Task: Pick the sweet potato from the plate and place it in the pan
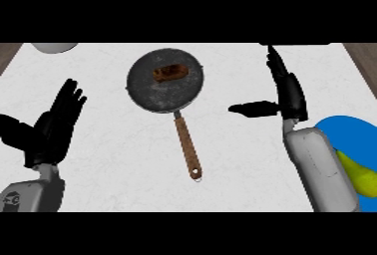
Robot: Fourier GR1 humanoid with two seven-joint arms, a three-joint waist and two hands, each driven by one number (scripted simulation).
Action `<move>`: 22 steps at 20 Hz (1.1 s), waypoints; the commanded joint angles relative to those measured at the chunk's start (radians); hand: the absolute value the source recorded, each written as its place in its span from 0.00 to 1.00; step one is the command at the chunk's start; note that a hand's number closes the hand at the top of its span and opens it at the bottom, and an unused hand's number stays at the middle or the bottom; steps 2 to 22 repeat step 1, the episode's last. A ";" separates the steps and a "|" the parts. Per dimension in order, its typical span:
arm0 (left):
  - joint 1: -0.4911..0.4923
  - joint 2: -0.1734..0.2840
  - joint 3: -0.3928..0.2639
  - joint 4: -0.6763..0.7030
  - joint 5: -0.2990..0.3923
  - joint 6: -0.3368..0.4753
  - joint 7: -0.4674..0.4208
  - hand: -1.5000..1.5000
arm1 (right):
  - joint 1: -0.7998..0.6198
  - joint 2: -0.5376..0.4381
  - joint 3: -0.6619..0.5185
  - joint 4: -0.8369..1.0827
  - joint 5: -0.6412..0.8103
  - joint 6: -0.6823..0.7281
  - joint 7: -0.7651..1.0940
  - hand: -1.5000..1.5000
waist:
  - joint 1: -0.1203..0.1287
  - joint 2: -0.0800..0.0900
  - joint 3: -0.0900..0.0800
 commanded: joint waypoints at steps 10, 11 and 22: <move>0.027 -0.006 -0.001 -0.001 -0.013 -0.019 -0.025 0.50 | 0.045 -0.040 -0.009 -0.150 -0.003 0.054 0.097 0.00 | 0.007 0.002 0.000; 0.027 -0.006 -0.001 -0.001 -0.013 -0.019 -0.025 0.50 | 0.045 -0.040 -0.009 -0.150 -0.003 0.054 0.097 0.00 | 0.007 0.002 0.000; 0.027 -0.006 -0.001 -0.001 -0.013 -0.019 -0.025 0.50 | 0.045 -0.040 -0.009 -0.150 -0.003 0.054 0.097 0.00 | 0.007 0.002 0.000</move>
